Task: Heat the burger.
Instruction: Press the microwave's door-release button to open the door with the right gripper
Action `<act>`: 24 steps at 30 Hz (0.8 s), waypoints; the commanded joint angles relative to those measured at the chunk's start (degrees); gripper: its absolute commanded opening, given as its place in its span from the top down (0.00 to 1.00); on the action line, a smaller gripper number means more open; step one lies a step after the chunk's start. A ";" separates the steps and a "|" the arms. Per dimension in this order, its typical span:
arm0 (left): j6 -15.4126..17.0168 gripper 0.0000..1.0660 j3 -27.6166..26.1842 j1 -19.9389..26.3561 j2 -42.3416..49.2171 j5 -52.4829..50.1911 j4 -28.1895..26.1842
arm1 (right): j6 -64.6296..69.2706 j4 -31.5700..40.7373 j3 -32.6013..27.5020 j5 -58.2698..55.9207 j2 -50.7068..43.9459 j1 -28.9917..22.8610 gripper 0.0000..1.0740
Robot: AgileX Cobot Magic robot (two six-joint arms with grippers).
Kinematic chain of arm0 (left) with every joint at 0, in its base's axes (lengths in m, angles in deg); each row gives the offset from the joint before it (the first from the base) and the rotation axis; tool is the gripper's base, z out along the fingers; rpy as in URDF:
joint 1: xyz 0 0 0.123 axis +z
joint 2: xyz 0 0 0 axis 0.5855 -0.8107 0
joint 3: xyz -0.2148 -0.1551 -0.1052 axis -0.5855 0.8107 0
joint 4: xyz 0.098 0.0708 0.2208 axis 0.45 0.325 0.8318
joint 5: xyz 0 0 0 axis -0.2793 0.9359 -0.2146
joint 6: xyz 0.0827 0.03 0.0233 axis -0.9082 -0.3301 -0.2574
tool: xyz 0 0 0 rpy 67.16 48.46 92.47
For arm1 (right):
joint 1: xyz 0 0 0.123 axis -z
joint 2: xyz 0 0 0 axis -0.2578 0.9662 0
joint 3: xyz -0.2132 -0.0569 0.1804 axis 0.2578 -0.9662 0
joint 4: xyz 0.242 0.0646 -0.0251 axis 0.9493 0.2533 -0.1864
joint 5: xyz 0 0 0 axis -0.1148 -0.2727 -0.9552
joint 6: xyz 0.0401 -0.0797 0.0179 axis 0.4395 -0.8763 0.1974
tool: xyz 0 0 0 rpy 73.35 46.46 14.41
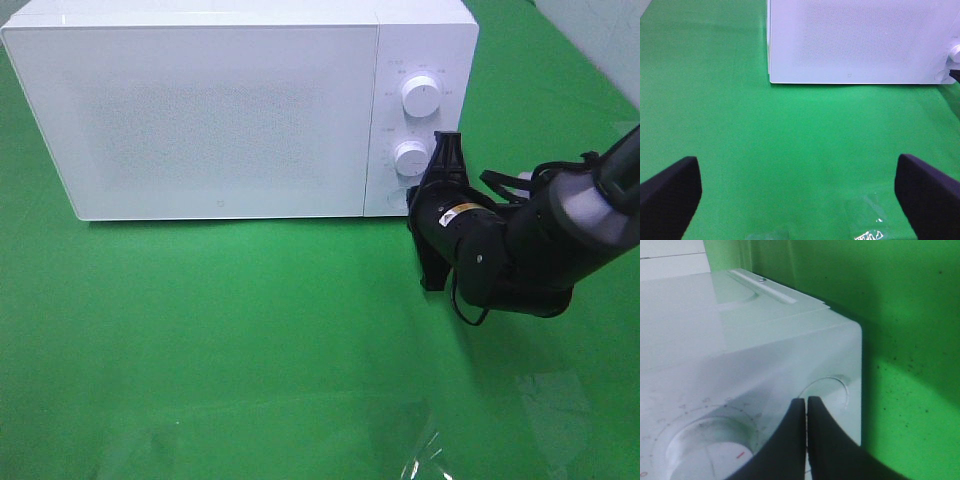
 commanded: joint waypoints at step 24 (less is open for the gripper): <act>0.06 0.09 0.23 0.11 0.86 -0.34 -0.57 | 1.83 -2.18 2.98 3.50 2.98 0.69 1.00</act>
